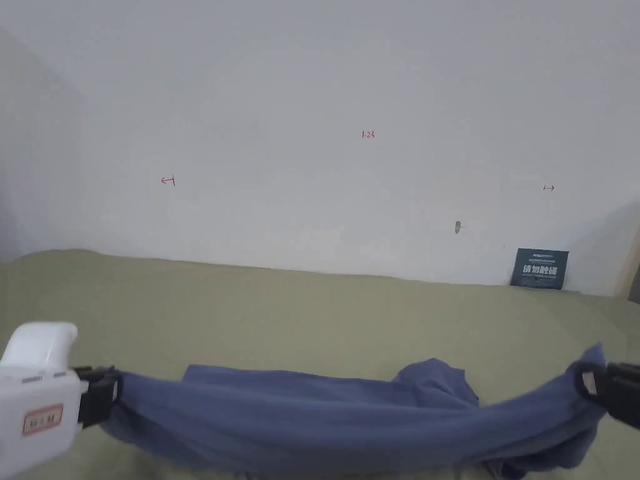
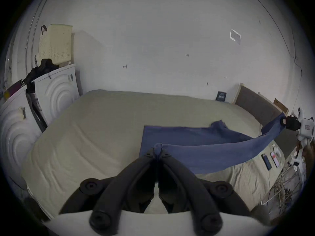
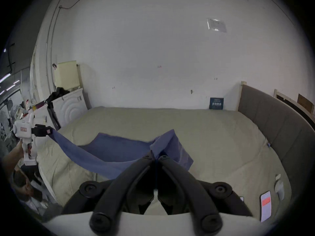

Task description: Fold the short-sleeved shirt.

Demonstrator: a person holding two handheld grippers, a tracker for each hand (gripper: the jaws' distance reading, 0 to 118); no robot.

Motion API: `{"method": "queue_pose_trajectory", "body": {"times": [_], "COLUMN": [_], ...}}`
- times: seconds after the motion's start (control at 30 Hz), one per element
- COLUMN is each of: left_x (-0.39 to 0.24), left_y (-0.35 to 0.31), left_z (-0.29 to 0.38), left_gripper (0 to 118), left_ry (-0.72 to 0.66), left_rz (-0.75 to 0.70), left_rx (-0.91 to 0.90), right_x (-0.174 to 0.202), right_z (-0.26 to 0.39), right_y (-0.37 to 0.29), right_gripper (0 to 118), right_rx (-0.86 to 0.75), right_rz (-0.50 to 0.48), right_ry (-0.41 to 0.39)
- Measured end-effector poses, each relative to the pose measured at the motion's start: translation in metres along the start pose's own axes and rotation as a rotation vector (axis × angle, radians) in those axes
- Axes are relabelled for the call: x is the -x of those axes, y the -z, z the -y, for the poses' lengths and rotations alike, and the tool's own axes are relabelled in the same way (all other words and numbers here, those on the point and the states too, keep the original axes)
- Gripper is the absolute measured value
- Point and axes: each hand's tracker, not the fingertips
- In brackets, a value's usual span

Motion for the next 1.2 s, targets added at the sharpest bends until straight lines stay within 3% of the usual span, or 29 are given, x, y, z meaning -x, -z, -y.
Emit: {"method": "queue_pose_trajectory", "body": {"times": [0.1, 0.2, 0.43, 0.6, 0.73, 0.77, 0.8, 0.83, 0.87, 0.97, 1.1, 1.13, 1.2], "left_x": [0.004, 0.007, 0.018, 0.029, 0.025, 0.025, 0.026, 0.032, 0.035, 0.035, 0.015, 0.009, 0.005], "left_y": [-0.010, -0.026, -0.038, -0.034, -0.032, -0.033, -0.036, -0.036, -0.043, -0.066, -0.089, -0.090, -0.089], "left_z": [0.041, 0.081, 0.165, 0.197, 0.211, 0.211, 0.211, 0.213, 0.211, 0.192, 0.164, 0.159, 0.155], "left_gripper": [3, 3, 3, 3, 10, 31, 66, 100, 103, 102, 98, 79, 0], "left_ry": [-0.044, -0.059, -0.077, -0.117, -0.134, -0.154, -0.180, -0.200, -0.226, -0.223, -0.086, -0.068, -0.058], "left_rz": [0.013, 0.008, 0.001, 0.012, 0.014, -0.004, -0.005, -0.014, 0.008, 0.007, -0.072, -0.102, -0.124], "left_rx": [0.036, 0.063, 0.164, 0.206, 0.210, 0.220, 0.242, 0.247, 0.224, 0.166, 0.107, 0.116, 0.112], "right_x": [0.001, 0.007, 0.006, 0.007, 0.004, 0.005, 0.001, 0.000, -0.001, 0.015, 0.027, 0.030, 0.035], "right_z": [0.036, 0.083, 0.189, 0.227, 0.226, 0.224, 0.221, 0.216, 0.211, 0.183, 0.167, 0.165, 0.167], "right_y": [-0.010, -0.026, -0.042, -0.048, -0.043, -0.046, -0.049, -0.053, -0.059, -0.083, -0.085, -0.084, -0.077], "right_gripper": [1, 1, 1, 1, 8, 20, 41, 75, 94, 97, 92, 69, 0], "right_rx": [0.042, 0.055, 0.173, 0.257, 0.350, 0.343, 0.334, 0.317, 0.289, 0.203, 0.200, 0.219, 0.254], "right_rz": [0.007, -0.002, 0.021, 0.041, 0.054, 0.060, 0.073, 0.076, 0.070, 0.076, 0.100, 0.096, 0.088], "right_ry": [0.016, 0.100, 0.158, 0.135, 0.164, 0.158, 0.156, 0.161, 0.176, 0.157, 0.147, 0.142, 0.114]}}
